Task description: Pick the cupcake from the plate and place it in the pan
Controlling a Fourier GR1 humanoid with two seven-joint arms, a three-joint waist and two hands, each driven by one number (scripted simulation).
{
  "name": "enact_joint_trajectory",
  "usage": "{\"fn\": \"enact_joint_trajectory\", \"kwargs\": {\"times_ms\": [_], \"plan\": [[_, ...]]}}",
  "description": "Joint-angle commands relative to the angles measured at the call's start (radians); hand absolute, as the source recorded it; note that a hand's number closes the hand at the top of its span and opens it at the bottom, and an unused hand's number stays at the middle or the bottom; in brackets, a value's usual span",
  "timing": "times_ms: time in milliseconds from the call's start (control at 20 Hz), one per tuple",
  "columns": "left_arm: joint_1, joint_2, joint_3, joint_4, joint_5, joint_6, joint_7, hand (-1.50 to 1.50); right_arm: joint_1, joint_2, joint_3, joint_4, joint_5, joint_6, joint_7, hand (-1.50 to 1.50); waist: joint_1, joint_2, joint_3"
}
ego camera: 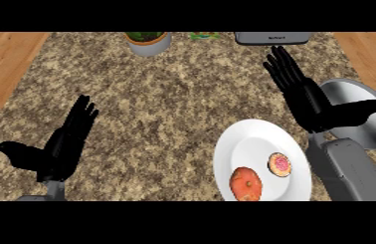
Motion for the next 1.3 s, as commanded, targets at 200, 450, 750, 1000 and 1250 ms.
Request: {"fn": "enact_joint_trajectory", "kwargs": {"times_ms": [200,450,750,1000,1250], "plan": [[-0.115,0.113,0.061,-0.038,-0.128,0.075,-0.006,0.00,0.099,-0.155,0.127,0.097,-0.001,0.463,-0.108,1.50,0.022,0.048,-0.025],[-0.120,0.085,0.044,-0.001,-0.157,0.111,0.013,0.00,0.231,-0.279,0.001,0.125,0.277,0.286,-0.498,-1.50,-0.038,0.036,-0.026],[-0.177,0.056,0.025,0.042,-0.187,0.132,0.034,0.00,0.293,-0.463,-0.150,0.172,0.353,0.263,-0.746,-1.50,-0.025,0.037,-0.030],[-0.205,0.068,0.043,0.094,-0.185,0.097,0.011,0.00,0.297,-0.682,-0.170,0.135,0.425,0.352,-0.721,-1.50,-0.019,0.035,-0.032],[-0.254,0.058,0.046,0.116,-0.203,0.102,0.036,0.00,0.295,-0.729,-0.153,-0.112,0.435,0.346,-0.462,-1.50,-0.019,0.033,-0.033]]}}
